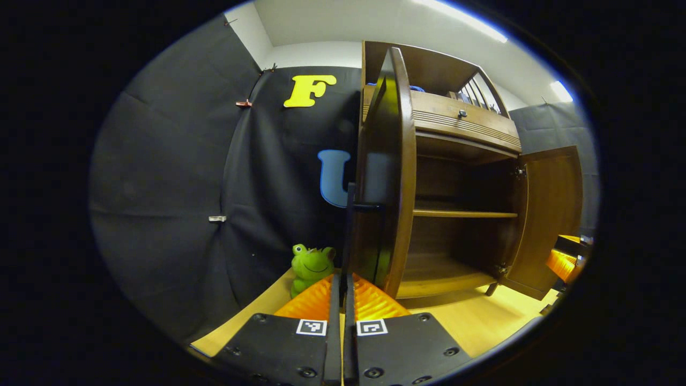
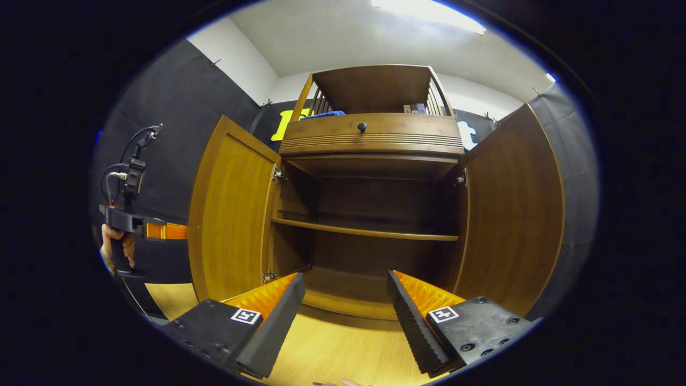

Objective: Open the right door of the double-door shoe cabinet with the right hand, and open the left door with the left hand.

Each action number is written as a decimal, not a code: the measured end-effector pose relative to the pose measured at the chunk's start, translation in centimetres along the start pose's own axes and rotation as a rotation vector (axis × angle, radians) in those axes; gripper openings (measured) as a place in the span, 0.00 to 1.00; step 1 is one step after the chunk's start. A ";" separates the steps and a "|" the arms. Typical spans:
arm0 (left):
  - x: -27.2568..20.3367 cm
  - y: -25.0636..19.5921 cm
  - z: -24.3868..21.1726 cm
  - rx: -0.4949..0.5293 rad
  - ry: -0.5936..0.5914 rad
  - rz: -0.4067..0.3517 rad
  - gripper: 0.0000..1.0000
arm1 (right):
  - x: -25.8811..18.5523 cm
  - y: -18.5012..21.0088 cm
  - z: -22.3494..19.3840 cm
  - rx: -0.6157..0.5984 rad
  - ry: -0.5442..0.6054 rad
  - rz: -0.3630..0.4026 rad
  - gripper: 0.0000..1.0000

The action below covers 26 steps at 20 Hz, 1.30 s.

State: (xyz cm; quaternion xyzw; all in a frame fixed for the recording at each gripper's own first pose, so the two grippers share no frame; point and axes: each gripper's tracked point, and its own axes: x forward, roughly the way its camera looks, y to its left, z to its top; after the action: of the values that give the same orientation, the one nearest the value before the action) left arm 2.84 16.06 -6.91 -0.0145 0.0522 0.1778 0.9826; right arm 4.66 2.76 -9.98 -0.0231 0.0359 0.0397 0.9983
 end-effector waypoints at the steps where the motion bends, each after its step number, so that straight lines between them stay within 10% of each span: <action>1: -1.1 -0.6 0.8 0.009 -0.014 0.001 0.05 | -0.1 -0.4 0.1 -0.006 0.004 -0.008 0.98; 8: -5.1 -9.7 5.2 0.010 -0.080 -0.191 0.10 | -1.6 -2.6 2.1 -0.003 0.018 -0.108 0.95; 13: -4.7 -13.6 6.8 0.020 -0.104 -0.258 0.94 | -2.5 -2.7 5.8 -0.066 -0.041 -0.136 0.97; 26: -5.7 -16.8 8.5 0.030 -0.156 -0.276 0.96 | -5.2 -4.9 9.8 -0.021 -0.135 -0.208 0.97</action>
State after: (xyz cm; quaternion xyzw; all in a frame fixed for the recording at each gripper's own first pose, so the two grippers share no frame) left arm 4.20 -1.25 2.30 0.0071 -0.0242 0.0408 0.9988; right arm 0.53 -2.01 0.39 -0.0342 -0.0343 -0.0621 0.9969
